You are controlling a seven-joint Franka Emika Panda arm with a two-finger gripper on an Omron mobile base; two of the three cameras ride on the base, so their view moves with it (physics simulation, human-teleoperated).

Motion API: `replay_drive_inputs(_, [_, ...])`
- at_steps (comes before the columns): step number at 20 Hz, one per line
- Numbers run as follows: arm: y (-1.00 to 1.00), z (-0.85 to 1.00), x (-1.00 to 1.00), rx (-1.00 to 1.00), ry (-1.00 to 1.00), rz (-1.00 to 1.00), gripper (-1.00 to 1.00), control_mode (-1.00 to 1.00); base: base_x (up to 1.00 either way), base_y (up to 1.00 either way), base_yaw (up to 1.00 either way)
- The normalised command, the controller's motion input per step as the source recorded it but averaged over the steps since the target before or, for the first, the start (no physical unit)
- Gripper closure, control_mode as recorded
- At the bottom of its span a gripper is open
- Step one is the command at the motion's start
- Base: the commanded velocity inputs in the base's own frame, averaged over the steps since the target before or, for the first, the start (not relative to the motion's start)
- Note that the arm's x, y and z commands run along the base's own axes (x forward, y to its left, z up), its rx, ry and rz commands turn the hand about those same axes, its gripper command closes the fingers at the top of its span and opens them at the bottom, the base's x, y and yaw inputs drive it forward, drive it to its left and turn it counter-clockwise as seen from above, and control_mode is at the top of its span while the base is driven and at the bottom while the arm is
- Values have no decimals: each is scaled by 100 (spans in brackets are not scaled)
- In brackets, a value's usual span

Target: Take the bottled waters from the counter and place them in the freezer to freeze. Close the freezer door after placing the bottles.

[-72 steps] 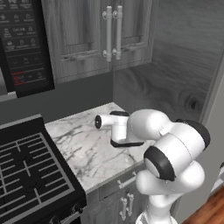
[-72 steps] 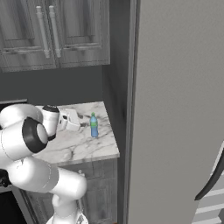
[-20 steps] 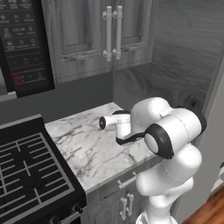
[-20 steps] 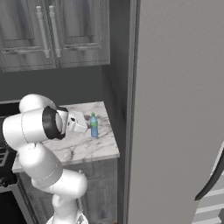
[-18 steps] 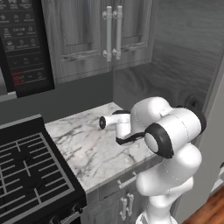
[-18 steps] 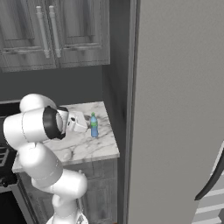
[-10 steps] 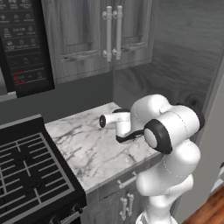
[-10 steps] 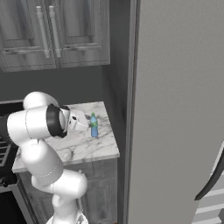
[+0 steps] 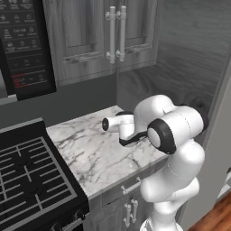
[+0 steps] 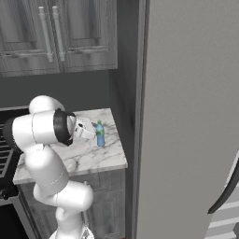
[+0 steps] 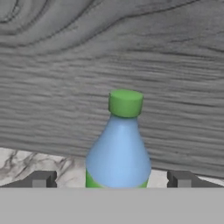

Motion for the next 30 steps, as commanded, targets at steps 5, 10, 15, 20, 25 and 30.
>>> replay_drive_inputs(5, [-1, -6, 2, 0, 0, 0, -100, -100, 0, 0, 0])
replay_drive_inputs(10, [-7, -10, 0, 0, 0, 0, -100, -100, 0, 0, 0])
replay_drive_inputs(15, [-8, -7, 0, 0, 0, 0, -100, -100, 0, 0, 0])
replay_drive_inputs(20, [-1, -12, 8, 0, 2, 0, 100, -100, 0, 0, 0])
replay_drive_inputs(25, [0, -4, 4, 0, 3, 0, 100, -100, 0, 0, 0])
replay_drive_inputs(30, [0, 3, -6, 0, -2, 0, 100, -100, 0, 0, 0])
